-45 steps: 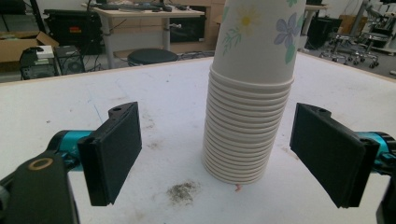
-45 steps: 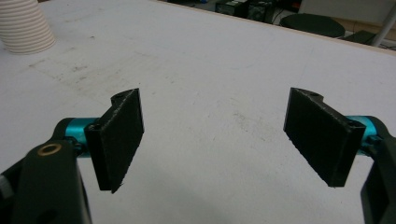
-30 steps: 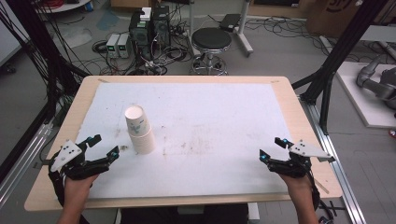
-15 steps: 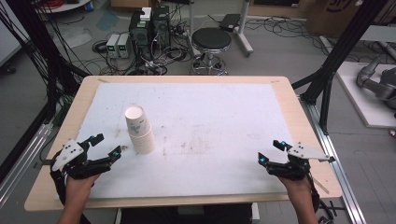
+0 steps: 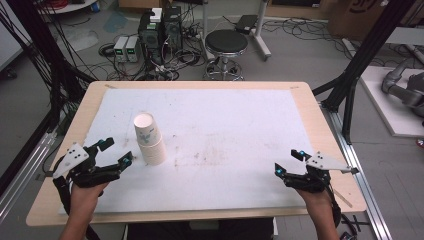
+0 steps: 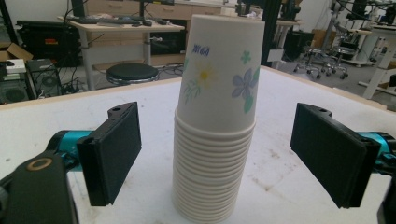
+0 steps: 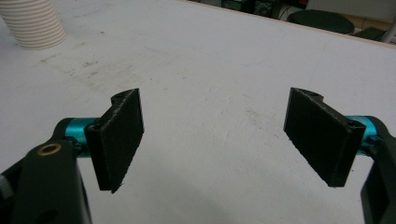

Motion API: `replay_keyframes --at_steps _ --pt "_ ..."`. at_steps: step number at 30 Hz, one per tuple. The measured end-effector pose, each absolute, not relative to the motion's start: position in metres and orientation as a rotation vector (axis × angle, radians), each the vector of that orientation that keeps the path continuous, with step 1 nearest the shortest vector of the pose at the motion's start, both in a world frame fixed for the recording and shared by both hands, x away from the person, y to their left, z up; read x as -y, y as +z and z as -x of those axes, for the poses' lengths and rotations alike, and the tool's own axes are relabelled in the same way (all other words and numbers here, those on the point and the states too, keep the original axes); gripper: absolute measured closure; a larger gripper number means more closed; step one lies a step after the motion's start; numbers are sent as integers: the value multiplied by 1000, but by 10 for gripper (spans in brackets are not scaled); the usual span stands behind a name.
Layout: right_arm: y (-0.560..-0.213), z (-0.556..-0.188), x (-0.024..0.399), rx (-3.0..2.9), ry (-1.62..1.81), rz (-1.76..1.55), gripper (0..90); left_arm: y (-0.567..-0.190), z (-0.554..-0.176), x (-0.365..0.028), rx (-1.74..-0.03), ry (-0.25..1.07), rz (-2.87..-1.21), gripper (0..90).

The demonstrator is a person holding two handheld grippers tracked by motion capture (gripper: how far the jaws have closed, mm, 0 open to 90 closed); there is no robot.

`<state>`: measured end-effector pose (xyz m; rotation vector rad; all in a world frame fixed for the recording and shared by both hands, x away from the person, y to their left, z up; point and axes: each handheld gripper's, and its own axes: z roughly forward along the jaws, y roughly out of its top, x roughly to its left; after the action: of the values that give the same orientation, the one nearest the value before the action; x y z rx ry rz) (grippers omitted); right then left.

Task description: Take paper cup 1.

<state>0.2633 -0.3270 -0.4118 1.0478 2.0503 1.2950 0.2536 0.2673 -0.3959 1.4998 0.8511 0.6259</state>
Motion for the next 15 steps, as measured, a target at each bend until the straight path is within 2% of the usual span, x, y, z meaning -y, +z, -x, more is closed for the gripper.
replay_keyframes --at_steps 15 --pt "-412 -266 322 -2067 1298 -1027 206 -354 -280 -245 -784 603 -1556 160"
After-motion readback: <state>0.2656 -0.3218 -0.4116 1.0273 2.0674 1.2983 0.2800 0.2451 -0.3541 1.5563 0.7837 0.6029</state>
